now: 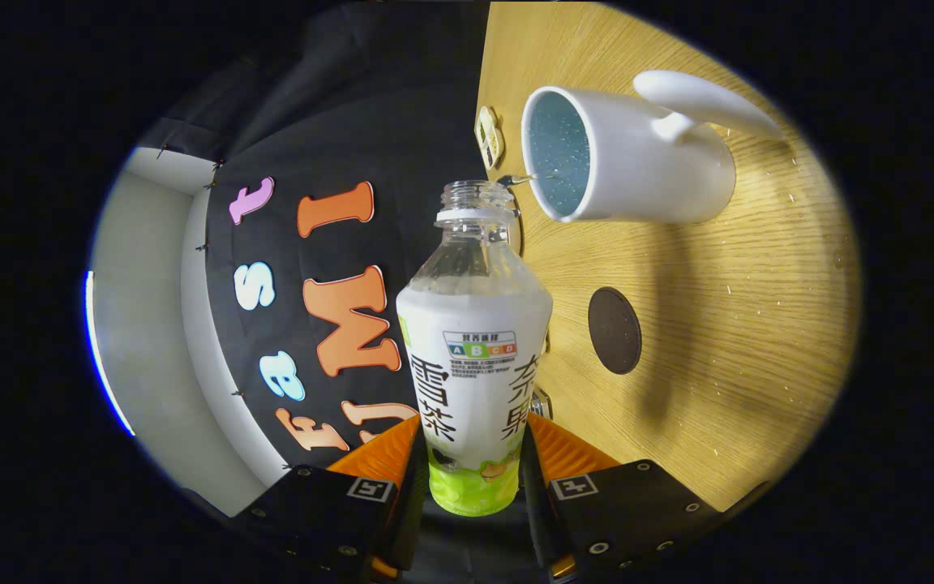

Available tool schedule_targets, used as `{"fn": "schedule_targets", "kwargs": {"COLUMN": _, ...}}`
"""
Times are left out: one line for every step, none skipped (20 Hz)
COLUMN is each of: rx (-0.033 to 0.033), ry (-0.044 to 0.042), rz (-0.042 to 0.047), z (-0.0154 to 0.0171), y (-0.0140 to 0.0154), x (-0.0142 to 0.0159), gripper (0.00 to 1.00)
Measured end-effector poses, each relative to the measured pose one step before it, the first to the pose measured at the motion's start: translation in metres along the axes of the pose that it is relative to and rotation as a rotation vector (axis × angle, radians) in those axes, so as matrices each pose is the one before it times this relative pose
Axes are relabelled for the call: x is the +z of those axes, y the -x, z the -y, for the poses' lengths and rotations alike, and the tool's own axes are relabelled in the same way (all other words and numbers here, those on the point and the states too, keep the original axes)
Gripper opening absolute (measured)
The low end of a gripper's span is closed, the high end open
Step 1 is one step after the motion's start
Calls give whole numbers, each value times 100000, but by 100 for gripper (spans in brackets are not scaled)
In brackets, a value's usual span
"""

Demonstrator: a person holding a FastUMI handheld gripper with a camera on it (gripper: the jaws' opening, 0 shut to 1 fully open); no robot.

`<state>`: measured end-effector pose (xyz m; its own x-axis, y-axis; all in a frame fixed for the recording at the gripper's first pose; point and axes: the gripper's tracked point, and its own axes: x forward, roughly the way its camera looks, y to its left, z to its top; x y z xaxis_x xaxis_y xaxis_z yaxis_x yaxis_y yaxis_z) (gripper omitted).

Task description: Take the bottle from table, then pour the juice into the cup, finally place the bottle on the coaster

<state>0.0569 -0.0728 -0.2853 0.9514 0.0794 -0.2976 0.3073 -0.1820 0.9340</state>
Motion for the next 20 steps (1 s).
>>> {"fn": "schedule_targets", "kwargs": {"rx": -308, "ry": -604, "rz": 263, "z": -57, "y": -68, "x": 128, "gripper": 56}}
{"fn": "schedule_targets", "kwargs": {"rx": 118, "ry": -262, "rz": -163, "z": -30, "y": -144, "x": 89, "gripper": 56}}
{"fn": "schedule_targets", "kwargs": {"rx": 285, "ry": -17, "rz": 68, "z": -148, "y": -68, "x": 51, "gripper": 56}}
{"fn": "schedule_targets", "kwargs": {"rx": 361, "ry": 153, "rz": -89, "z": -142, "y": -83, "x": -17, "gripper": 56}}
{"fn": "schedule_targets", "kwargs": {"rx": 344, "ry": -92, "rz": 223, "z": -181, "y": -261, "x": -73, "gripper": 56}}
{"fn": "schedule_targets", "kwargs": {"rx": 251, "ry": -169, "rz": 41, "z": -233, "y": -69, "x": 21, "gripper": 56}}
{"fn": "schedule_targets", "kwargs": {"rx": 182, "ry": -146, "rz": 264, "z": -69, "y": 170, "x": 114, "gripper": 56}}
{"fn": "schedule_targets", "kwargs": {"rx": -63, "ry": -159, "rz": 146, "z": 71, "y": -23, "x": 143, "gripper": 56}}
{"fn": "schedule_targets", "kwargs": {"rx": 6, "ry": -380, "rz": 193, "z": -90, "y": 180, "x": 101, "gripper": 56}}
{"fn": "schedule_targets", "kwargs": {"rx": 95, "ry": -466, "rz": 82, "z": 7, "y": -38, "x": 12, "gripper": 56}}
{"fn": "schedule_targets", "kwargs": {"rx": 113, "ry": -556, "rz": 107, "z": -105, "y": 110, "x": 111, "gripper": 56}}
{"fn": "schedule_targets", "kwargs": {"rx": 112, "ry": -387, "rz": 63, "z": -51, "y": 30, "x": 52, "gripper": 56}}
{"fn": "schedule_targets", "kwargs": {"rx": -113, "ry": -504, "rz": 635, "z": -42, "y": -84, "x": 124, "gripper": 56}}
{"fn": "schedule_targets", "kwargs": {"rx": 155, "ry": -616, "rz": 178, "z": -204, "y": -78, "x": 22, "gripper": 56}}
{"fn": "schedule_targets", "kwargs": {"rx": 391, "ry": -643, "rz": 250, "z": -222, "y": -97, "x": 100, "gripper": 56}}
{"fn": "schedule_targets", "kwargs": {"rx": 452, "ry": -428, "rz": 172, "z": -327, "y": 75, "x": 161, "gripper": 56}}
{"fn": "schedule_targets", "kwargs": {"rx": 203, "ry": -359, "rz": 247, "z": -151, "y": -74, "x": 134, "gripper": 56}}
{"fn": "schedule_targets", "kwargs": {"rx": 200, "ry": -124, "rz": 253, "z": -62, "y": -56, "x": 114, "gripper": 56}}
{"fn": "schedule_targets", "kwargs": {"rx": 71, "ry": -399, "rz": 240, "z": -16, "y": -83, "x": 148, "gripper": 56}}
{"fn": "schedule_targets", "kwargs": {"rx": 254, "ry": -249, "rz": 400, "z": -132, "y": 65, "x": 241, "gripper": 56}}
